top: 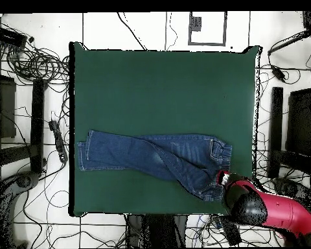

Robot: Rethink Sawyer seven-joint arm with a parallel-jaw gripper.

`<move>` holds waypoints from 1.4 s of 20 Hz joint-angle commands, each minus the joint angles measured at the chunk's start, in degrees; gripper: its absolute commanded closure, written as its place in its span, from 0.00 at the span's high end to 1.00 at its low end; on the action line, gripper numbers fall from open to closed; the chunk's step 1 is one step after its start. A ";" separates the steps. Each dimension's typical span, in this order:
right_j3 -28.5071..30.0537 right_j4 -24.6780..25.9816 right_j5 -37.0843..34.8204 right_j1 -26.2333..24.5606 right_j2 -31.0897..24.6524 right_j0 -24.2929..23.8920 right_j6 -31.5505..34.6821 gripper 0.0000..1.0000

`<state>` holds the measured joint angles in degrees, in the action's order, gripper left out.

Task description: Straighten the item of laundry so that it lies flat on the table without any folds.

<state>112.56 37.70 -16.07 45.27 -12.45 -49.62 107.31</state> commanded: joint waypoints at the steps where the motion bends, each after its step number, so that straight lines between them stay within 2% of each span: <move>1: 2.10 -1.80 -5.54 -0.93 -7.39 1.65 -3.04 0.00; 9: 3.33 -3.26 -4.06 -0.65 -5.77 5.04 1.72 0.00; 19: 3.70 -6.76 -0.97 -0.92 -1.49 12.18 9.38 0.00; 23: 3.48 -6.90 3.23 -3.27 2.08 15.70 12.29 0.00; 28: 2.73 -8.00 5.15 -4.84 3.95 17.68 12.20 0.00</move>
<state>112.57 32.95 -14.67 44.42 -10.06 -35.84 107.31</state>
